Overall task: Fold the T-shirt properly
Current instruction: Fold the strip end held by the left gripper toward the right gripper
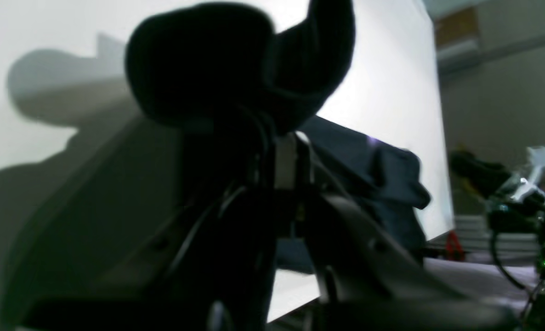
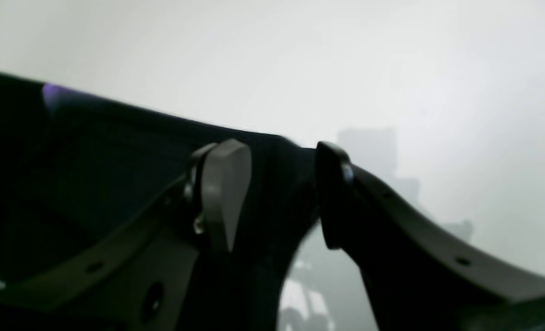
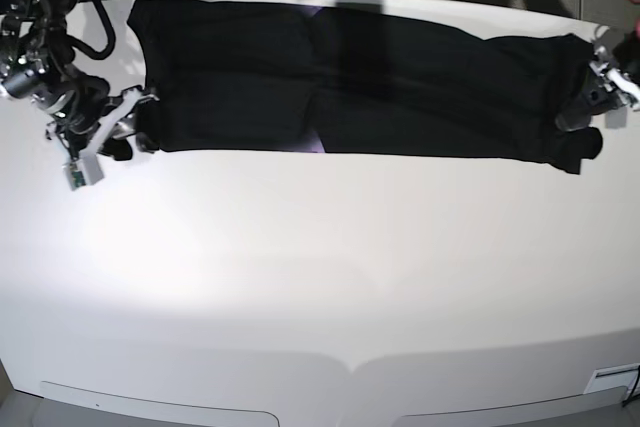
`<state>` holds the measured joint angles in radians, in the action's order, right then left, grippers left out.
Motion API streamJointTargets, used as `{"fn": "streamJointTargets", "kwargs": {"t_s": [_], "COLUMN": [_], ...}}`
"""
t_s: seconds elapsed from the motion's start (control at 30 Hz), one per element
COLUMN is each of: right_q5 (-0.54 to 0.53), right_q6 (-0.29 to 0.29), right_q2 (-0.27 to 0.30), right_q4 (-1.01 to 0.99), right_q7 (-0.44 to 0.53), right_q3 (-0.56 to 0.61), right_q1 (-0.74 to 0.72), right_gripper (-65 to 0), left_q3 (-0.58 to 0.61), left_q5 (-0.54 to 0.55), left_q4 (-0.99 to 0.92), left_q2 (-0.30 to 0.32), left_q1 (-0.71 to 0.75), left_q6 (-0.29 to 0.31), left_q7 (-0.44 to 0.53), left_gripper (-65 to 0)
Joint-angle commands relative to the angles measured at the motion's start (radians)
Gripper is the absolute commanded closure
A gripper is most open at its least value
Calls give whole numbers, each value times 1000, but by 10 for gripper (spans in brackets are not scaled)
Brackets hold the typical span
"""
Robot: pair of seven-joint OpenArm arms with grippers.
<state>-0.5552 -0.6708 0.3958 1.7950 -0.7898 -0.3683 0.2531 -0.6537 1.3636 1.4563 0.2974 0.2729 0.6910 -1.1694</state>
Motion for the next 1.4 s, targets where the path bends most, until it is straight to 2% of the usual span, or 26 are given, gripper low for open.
{"fn": "streamJointTargets", "kwargs": {"t_s": [0.0, 0.1, 0.2, 0.3, 0.4, 0.57, 0.67, 0.73, 0.83, 0.87, 0.9, 1.0, 1.07, 1.27, 1.37], "right_q5": [1, 33, 32, 33, 33, 32, 32, 32, 32, 32, 32, 32, 32, 32, 21], "right_q6": [-9, -8, -2, -2, -2, -2, -2, -2, -2, -2, -2, -2, -2, -2, 1], "right_q2": [17, 17, 16, 17, 17, 17, 17, 17, 17, 17, 17, 17, 17, 17, 19], "right_q4": [17, 17, 17, 17, 17, 17, 17, 17, 17, 17, 17, 17, 17, 17, 17], "right_q7": [25, 41, 59, 56, 56, 56, 56, 56, 56, 56, 56, 58, 57, 46, -35], "right_q3": [11, 59, 76, 74, 74, 74, 74, 74, 74, 74, 74, 74, 74, 74, 74], "right_q1": [-10, -10, -13, -27, -39, -43, -43, -43, -43, -43, -43, -43, -43, -43, -43], "right_gripper": [-278, -278, -278, -278, -278, -278, -278, -278, -278, -278, -278, -278, -278, -278, -278], "left_q3": [-3, 2, 44, 142, 264, 431, 480, 499, 525, 533, 539, 545, 544, 542, 542], "left_q5": [41, 40, 40, 32, -83, -312, -367, -368, -362, -347, -316, -184, -127, -158, -237], "left_q4": [42, 106, 140, 144, 144, 144, 144, 144, 144, 144, 144, 145, 145, 145, 145], "left_q2": [-25, -152, -247, -303, -334, -335, -335, -336, -336, -336, -336, -335, -335, -308, -254], "left_q1": [5, 7, 7, 6, 5, 4, 4, 3, -5, -8, -13, -33, -49, -83, -79], "left_q6": [7, 7, 7, 7, 7, -56, -56, -56, -56, -56, -56, -52, -29, -10, -3], "left_q7": [0, -56, -77, -70, -6, 200, 299, 327, 317, 292, 252, 140, 114, 111, 124], "left_gripper": [0, 0, 0, 0, 0, 0, 0, 0, -230, -285, -312, -318, -318, -318, -318]}}
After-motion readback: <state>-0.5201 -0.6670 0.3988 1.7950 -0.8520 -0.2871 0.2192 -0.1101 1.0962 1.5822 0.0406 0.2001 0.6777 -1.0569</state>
